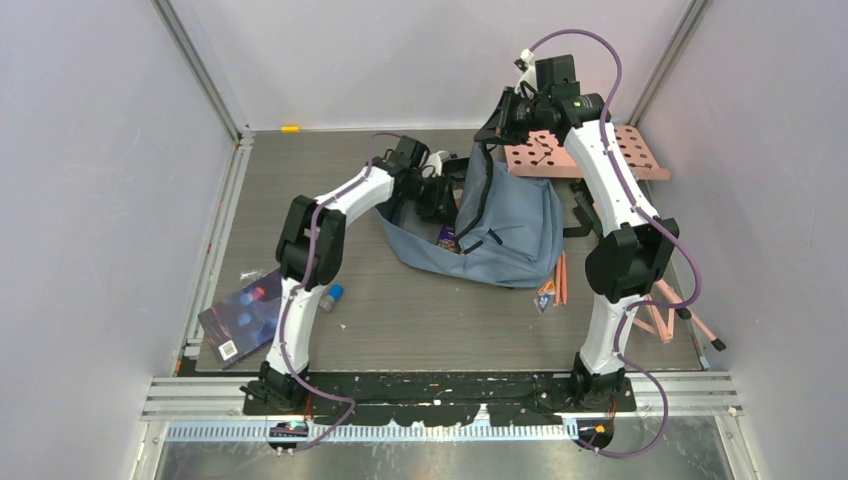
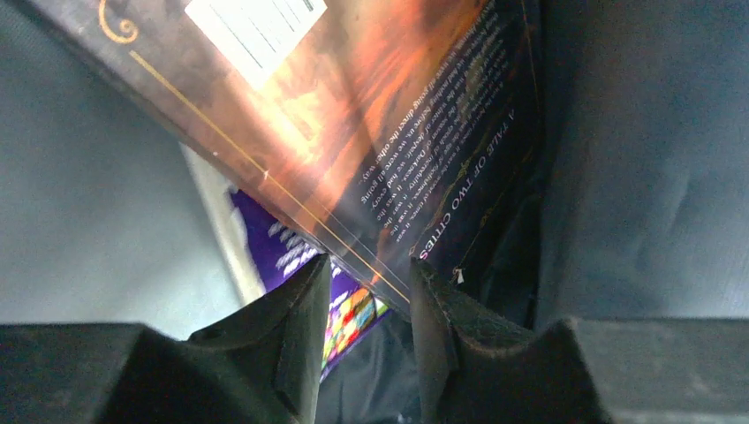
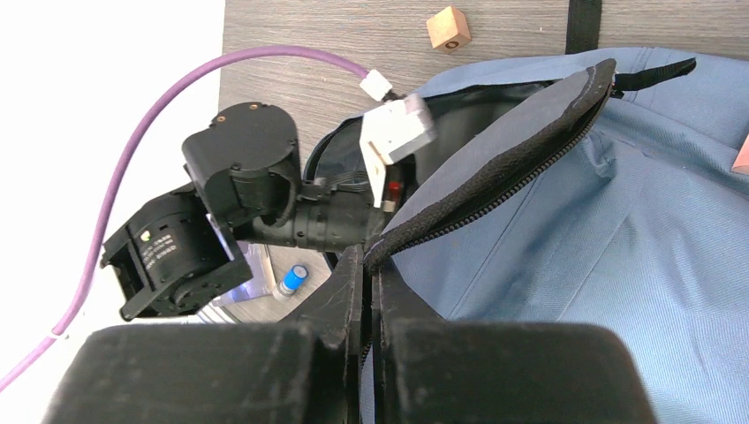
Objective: Pack the student bag
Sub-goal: Place the book in the student bag, then adjust the student bag at the corner of the board, then move the book to the center of the board, then adjust the book at the center of the board.
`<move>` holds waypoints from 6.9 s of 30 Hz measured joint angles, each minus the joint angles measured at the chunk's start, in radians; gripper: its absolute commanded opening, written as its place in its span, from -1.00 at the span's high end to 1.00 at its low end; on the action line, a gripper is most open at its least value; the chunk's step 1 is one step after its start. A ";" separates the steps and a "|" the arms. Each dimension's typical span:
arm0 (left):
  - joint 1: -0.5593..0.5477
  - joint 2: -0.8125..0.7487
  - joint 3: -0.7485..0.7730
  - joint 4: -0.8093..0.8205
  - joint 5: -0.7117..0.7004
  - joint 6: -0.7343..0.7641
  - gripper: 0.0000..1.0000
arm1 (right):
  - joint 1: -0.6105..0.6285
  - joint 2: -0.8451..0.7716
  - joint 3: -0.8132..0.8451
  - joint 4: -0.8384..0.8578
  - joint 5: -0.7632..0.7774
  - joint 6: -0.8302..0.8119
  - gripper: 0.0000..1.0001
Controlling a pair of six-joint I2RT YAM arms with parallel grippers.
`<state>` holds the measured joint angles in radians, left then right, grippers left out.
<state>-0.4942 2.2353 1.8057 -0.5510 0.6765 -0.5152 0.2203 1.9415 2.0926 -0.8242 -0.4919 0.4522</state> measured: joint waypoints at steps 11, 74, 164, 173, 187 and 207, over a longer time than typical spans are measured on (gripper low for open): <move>-0.054 0.093 0.107 0.045 0.057 0.023 0.11 | 0.000 0.000 -0.001 0.000 0.000 0.000 0.99; 0.996 -1.272 -1.044 -0.355 -1.025 -0.425 -0.99 | -0.097 -0.094 -0.082 0.099 0.284 -0.050 -0.94; 1.056 -0.987 -1.148 -0.161 -0.732 -0.266 -0.82 | 0.108 -0.082 -0.121 0.005 0.190 -0.211 -0.96; 0.906 -0.879 -1.091 -0.056 -0.710 -0.288 -0.75 | 0.149 -0.059 -0.095 -0.036 0.219 -0.258 -0.93; 0.553 -0.599 -0.839 0.064 -0.649 -0.321 -0.84 | 0.333 0.145 0.136 -0.143 0.237 -0.257 -0.93; 0.707 -0.524 -0.756 -0.043 -0.503 -0.101 -0.47 | 0.480 0.501 0.426 -0.134 0.089 -0.128 -0.71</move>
<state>0.2127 1.7111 1.0492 -0.5938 0.1738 -0.6159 0.7002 2.4424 2.5187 -0.9577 -0.4026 0.3241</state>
